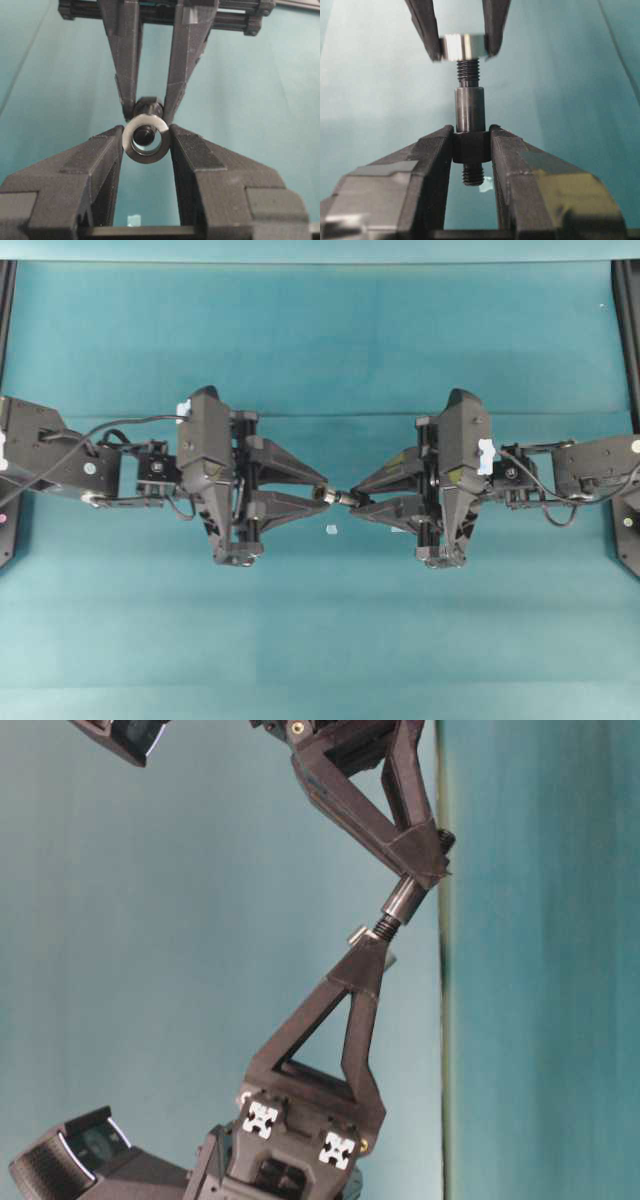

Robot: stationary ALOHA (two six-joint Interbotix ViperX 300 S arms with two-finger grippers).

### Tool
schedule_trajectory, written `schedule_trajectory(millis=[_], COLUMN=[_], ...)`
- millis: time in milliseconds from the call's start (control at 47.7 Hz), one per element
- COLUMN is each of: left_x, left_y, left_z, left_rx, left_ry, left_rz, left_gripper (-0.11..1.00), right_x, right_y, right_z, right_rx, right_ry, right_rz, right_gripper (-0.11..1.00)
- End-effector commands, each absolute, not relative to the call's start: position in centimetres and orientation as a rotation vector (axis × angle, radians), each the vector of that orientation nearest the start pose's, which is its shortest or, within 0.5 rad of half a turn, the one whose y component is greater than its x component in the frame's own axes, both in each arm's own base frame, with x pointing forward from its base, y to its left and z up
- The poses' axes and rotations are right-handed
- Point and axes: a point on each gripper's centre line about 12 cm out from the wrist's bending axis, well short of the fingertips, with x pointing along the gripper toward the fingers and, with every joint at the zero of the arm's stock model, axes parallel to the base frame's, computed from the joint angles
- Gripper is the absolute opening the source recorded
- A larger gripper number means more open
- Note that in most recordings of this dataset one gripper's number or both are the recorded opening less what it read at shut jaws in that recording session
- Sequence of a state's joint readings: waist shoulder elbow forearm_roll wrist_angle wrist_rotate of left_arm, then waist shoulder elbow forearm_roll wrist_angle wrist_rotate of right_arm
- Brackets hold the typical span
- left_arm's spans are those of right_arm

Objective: Insert the washer onto the shaft with both hands.
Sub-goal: 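Push washer with left gripper down over shaft threads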

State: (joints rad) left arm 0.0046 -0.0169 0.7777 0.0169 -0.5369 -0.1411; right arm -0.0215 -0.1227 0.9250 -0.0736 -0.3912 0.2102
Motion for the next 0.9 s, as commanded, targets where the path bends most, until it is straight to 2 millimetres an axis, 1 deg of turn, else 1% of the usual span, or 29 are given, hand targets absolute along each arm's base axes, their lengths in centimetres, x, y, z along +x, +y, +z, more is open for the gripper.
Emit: schedule_trajectory(millis=[0,378,713,881], left_x=[39.3,39.7,40.4,40.5], left_y=[0.0,-0.3,-0.3,-0.6], left_z=[20.4,19.5,19.5,19.4], left_rx=[-0.126,-0.125,-0.125,-0.123], left_ry=[0.189,0.221,0.219,0.222], left_rz=[0.006,0.001,-0.001,-0.008], left_gripper=[0.35,0.35,0.35,0.35], right_x=[34.1,34.2,34.2,34.2], right_y=[-0.4,-0.4,-0.4,-0.4], right_z=[17.4,17.6,17.6,17.6], right_rx=[0.164,0.164,0.166,0.166], right_ry=[0.386,0.373,0.372,0.372], right_rz=[-0.025,-0.023,-0.024,-0.024], right_gripper=[0.00,0.00,0.00,0.00])
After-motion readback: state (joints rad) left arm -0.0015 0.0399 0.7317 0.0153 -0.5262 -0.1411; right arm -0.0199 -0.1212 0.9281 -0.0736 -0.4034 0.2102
